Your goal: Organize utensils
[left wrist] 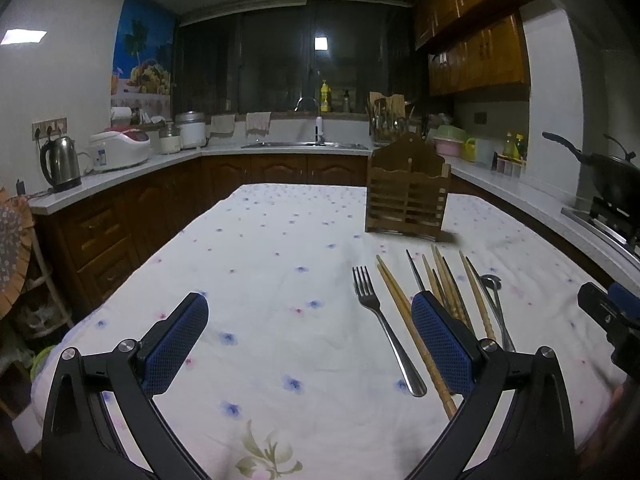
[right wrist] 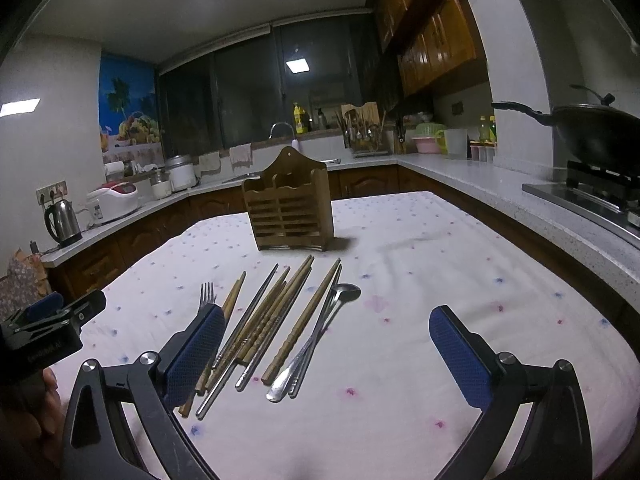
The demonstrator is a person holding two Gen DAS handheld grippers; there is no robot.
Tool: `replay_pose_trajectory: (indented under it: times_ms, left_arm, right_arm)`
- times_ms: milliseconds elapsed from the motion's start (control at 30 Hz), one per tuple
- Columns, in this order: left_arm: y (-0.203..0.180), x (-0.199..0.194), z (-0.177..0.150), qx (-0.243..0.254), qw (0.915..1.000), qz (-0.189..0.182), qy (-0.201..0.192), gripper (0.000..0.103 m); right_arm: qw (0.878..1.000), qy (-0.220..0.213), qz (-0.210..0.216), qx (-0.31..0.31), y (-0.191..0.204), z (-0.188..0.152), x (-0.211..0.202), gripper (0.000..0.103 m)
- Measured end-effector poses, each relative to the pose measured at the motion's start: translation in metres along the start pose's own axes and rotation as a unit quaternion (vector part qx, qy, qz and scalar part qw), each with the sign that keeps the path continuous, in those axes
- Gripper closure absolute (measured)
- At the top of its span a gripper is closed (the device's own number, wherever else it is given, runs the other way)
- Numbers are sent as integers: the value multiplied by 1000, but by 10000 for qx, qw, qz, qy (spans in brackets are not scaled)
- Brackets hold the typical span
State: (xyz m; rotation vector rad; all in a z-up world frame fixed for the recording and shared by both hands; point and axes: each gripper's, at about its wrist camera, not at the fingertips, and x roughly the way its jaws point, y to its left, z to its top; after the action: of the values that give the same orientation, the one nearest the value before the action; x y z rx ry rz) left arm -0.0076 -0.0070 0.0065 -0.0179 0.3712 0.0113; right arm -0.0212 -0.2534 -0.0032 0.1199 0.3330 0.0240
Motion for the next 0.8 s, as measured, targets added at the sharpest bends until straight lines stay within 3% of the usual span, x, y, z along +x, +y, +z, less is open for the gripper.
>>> replay_pose_trajectory:
  times_ms: [800]
  left_arm:
    - [-5, -3, 0, 86, 9999, 22, -97, 0]
  right_arm:
    - [9999, -108, 86, -13, 3, 1, -3, 0]
